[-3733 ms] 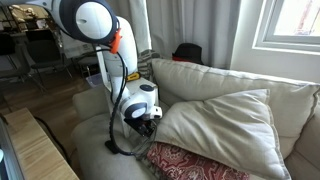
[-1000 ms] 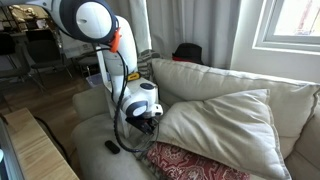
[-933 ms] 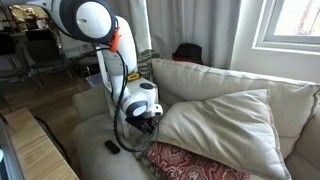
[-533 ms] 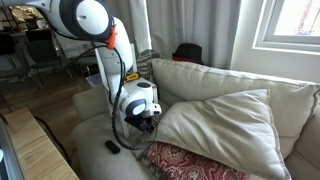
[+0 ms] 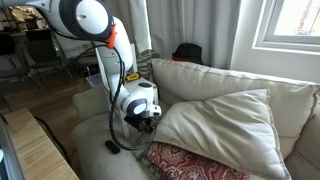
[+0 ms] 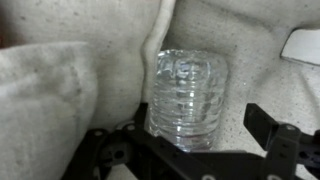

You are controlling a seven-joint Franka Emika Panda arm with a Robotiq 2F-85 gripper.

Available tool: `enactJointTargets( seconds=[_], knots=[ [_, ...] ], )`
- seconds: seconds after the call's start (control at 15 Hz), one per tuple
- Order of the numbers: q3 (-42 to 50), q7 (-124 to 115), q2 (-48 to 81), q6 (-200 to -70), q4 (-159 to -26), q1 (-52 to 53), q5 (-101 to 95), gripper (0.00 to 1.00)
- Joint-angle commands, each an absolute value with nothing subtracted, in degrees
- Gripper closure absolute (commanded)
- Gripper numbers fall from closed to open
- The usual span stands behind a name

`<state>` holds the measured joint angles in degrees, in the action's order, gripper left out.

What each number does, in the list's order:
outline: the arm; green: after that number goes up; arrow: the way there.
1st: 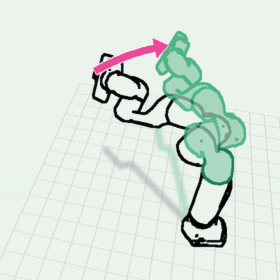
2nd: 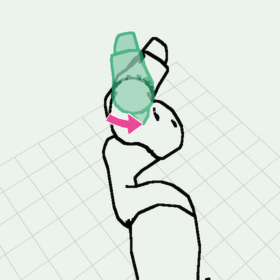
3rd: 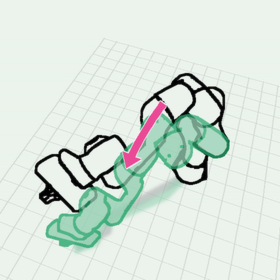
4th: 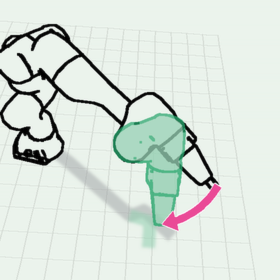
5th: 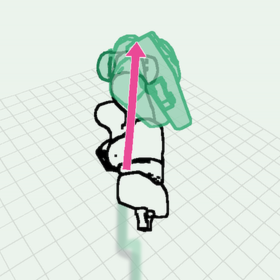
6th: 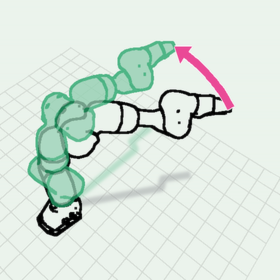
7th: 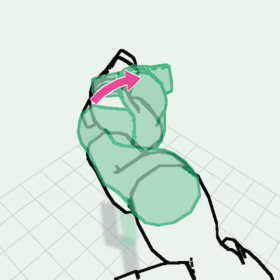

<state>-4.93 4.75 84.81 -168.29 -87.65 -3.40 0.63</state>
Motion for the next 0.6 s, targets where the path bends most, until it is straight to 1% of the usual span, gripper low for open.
enactJointTargets(
  seconds=[0.0, 0.07, 0.13, 0.33, 0.4, 0.53],
  knots=[
    [-4.22, 2.67, 87.67, -164.67, -84.67, -2.99, 1.41, 0.29],
    [-4.29, 2.55, 87.61, -164.23, -84.74, -3.09, 1.41, 0.36],
    [-4.27, 2.43, 87.57, -163.88, -84.75, -3.16, 1.41, 0.47],
    [-4.32, 2.65, 86.84, -163.79, -85.58, -3.42, 1.36, 0.68],
    [-4.20, 2.70, 86.77, -163.69, -85.62, -3.47, 1.36, 0.73],
    [-4.87, 3.30, 86.75, -163.41, -85.63, -4.63, 1.55, 0.77]
  ],
)
